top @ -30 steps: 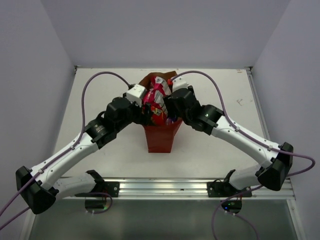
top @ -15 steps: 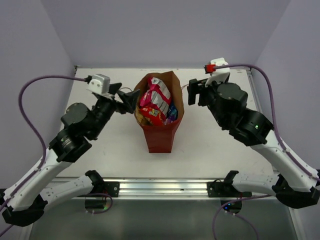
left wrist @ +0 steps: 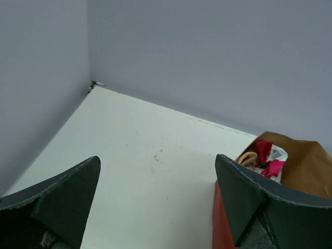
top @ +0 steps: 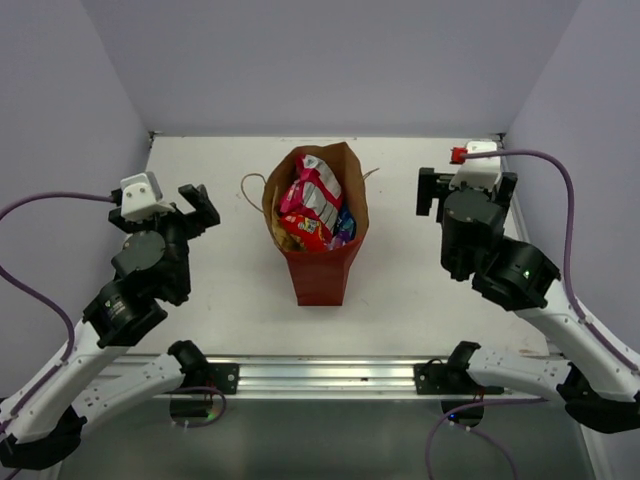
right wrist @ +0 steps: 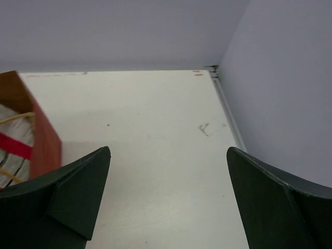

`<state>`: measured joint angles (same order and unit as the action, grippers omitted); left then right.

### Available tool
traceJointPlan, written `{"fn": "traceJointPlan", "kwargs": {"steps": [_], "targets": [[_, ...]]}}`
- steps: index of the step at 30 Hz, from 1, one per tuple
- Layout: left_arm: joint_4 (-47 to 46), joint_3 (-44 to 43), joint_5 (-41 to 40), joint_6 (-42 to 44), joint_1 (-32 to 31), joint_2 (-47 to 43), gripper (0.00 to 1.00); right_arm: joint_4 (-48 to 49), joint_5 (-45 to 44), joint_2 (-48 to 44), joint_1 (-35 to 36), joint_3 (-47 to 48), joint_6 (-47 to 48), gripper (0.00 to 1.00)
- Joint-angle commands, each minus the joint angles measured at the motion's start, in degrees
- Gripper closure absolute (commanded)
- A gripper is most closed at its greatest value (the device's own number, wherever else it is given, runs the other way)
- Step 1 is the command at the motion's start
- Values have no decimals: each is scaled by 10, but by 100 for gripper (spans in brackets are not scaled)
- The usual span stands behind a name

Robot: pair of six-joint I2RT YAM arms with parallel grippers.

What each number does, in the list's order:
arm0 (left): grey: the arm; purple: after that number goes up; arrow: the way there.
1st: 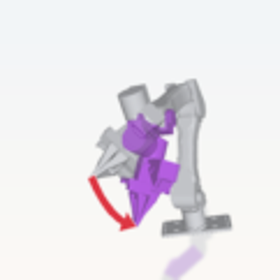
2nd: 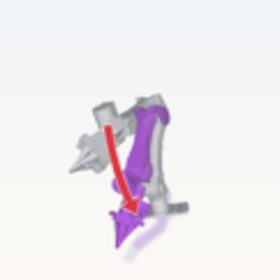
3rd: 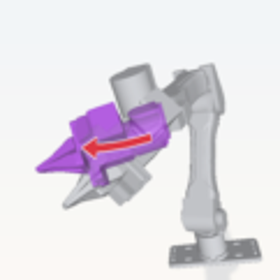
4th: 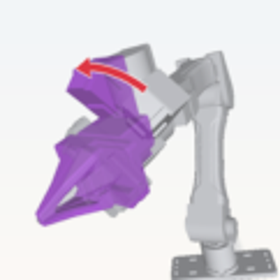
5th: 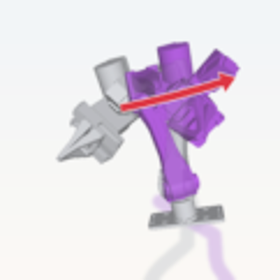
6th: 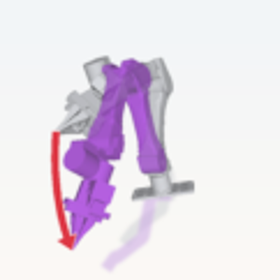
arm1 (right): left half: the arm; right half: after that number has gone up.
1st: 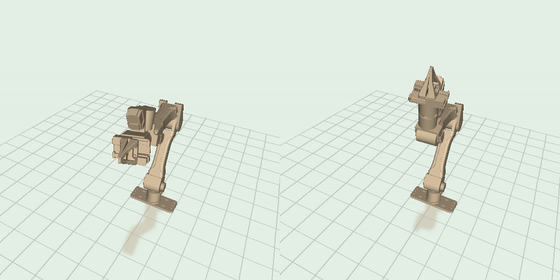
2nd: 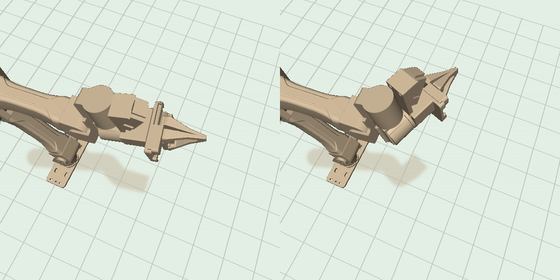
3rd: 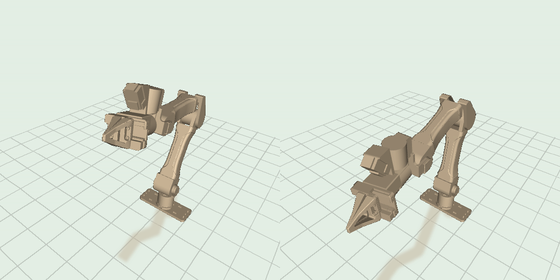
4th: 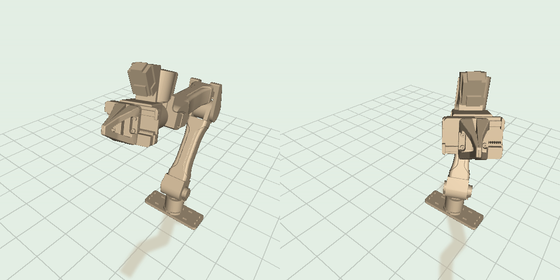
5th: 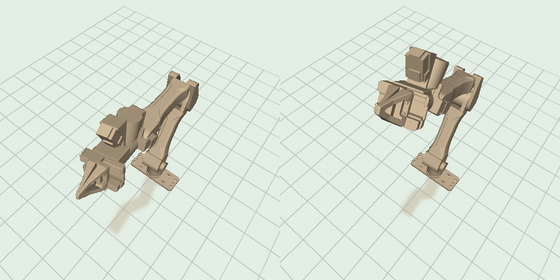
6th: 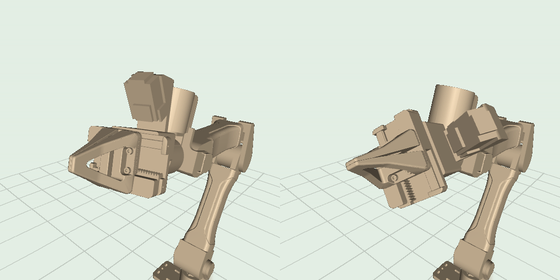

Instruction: Place the snacks into the paper bag

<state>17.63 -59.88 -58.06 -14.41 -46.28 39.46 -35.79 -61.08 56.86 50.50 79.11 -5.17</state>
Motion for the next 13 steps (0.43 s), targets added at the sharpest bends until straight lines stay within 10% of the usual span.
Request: {"fn": "traceJointPlan", "kwargs": {"steps": [1,13], "targets": [[18,-9,-100,-20,0,-18,4,37,-169,-36,-1,-17,45,1],[2,-7,-91,9,0,-11,2,17,-147,-60,-1,-30,26,1]]}}
